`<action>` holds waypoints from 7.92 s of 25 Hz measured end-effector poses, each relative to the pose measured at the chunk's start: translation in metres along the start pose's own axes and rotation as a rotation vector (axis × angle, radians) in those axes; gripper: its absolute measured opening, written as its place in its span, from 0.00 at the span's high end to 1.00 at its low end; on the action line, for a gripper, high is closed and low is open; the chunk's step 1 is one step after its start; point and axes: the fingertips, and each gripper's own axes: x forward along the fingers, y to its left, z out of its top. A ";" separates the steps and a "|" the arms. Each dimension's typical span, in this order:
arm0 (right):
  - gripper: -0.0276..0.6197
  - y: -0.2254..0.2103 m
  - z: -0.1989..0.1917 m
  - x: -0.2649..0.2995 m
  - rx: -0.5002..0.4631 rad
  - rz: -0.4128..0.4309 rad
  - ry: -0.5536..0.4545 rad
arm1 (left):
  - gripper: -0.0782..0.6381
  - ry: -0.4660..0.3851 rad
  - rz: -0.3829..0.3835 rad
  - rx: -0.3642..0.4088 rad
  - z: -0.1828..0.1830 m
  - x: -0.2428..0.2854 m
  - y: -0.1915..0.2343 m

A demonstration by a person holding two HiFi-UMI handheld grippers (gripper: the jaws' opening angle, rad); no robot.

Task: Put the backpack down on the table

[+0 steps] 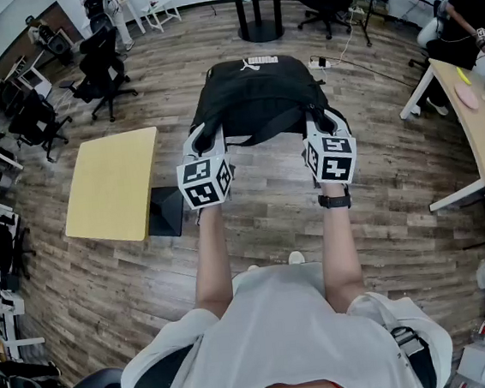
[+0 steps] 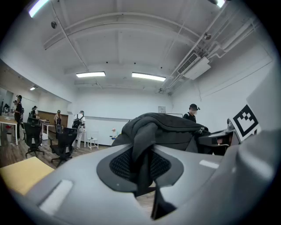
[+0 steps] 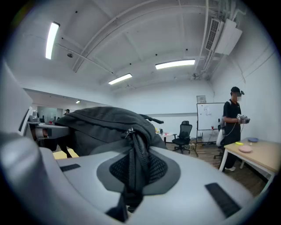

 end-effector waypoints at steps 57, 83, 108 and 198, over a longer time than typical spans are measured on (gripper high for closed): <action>0.90 -0.080 0.042 0.327 -0.014 0.156 -0.007 | 0.80 -0.012 0.138 -0.046 0.004 0.305 0.106; 0.90 0.261 0.059 0.473 -0.163 0.750 0.010 | 0.80 -0.028 0.738 -0.092 -0.018 0.148 0.381; 0.90 0.658 0.087 0.432 -0.255 1.551 -0.077 | 0.80 -0.069 1.552 -0.067 -0.003 -0.118 0.514; 0.90 1.090 -0.136 0.504 -0.554 1.575 0.374 | 0.80 0.091 1.612 -0.561 -0.244 -0.293 0.873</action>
